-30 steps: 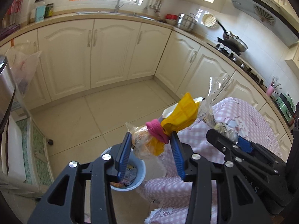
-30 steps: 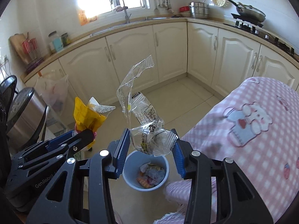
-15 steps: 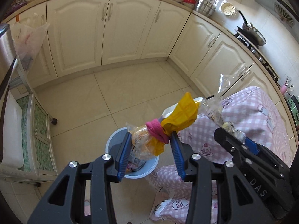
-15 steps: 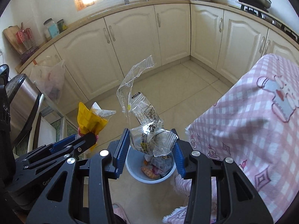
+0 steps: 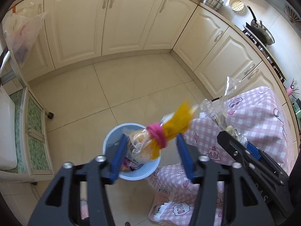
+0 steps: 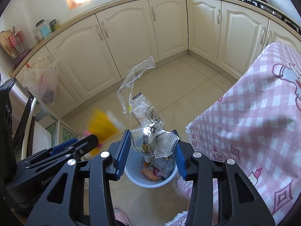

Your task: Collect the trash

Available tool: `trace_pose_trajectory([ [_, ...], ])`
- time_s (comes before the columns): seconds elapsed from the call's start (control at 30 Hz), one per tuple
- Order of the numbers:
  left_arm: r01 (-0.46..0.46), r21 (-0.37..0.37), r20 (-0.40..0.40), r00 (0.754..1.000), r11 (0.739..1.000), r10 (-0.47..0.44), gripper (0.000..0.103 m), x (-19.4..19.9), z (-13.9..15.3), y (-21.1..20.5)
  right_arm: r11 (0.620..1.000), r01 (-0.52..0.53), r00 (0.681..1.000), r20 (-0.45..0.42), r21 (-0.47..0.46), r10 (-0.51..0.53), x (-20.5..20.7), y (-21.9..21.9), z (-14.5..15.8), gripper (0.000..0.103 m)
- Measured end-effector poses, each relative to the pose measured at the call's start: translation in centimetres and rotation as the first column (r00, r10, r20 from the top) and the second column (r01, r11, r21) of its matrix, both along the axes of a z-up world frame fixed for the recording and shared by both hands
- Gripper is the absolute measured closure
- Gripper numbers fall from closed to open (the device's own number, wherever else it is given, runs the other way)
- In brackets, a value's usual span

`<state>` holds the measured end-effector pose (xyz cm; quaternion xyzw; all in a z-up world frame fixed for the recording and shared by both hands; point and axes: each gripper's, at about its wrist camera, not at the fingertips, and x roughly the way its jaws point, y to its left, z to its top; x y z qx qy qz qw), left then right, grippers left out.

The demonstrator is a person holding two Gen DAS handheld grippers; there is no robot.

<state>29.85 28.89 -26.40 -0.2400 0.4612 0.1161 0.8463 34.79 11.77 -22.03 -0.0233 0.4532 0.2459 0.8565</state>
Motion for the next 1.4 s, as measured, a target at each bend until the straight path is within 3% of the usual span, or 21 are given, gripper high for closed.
trace_pose_trajectory([
  [0.6, -0.064, -0.023, -0.023, 0.998, 0.998, 0.064, 0.036, -1.7, -1.0, 2.2, 1.000, -0.019, 0.999, -0.030, 0.003, 0.019, 0.0, 1.1, -0.5, 0.061],
  [0.83, -0.074, -0.042, -0.008, 0.997, 0.996, 0.074, 0.034, -2.4, 0.0, 2.7, 0.999, -0.020, 1.000, -0.021, 0.029, 0.020, 0.2, 1.2, 0.1, 0.052],
  [1.07, -0.023, -0.002, 0.046, 0.999, 1.000, 0.023, 0.030, -3.2, 3.6, 0.8, 1.000, 0.011, 0.998, 0.064, 0.009, -0.012, -1.2, -0.7, 3.2, 0.046],
  [1.4, 0.067, 0.152, 0.165, 0.982, 0.986, -0.092, 0.021, -6.6, 11.8, -5.7, 0.997, 0.071, 0.964, 0.258, -0.012, -0.066, -7.2, -7.6, 10.5, 0.030],
])
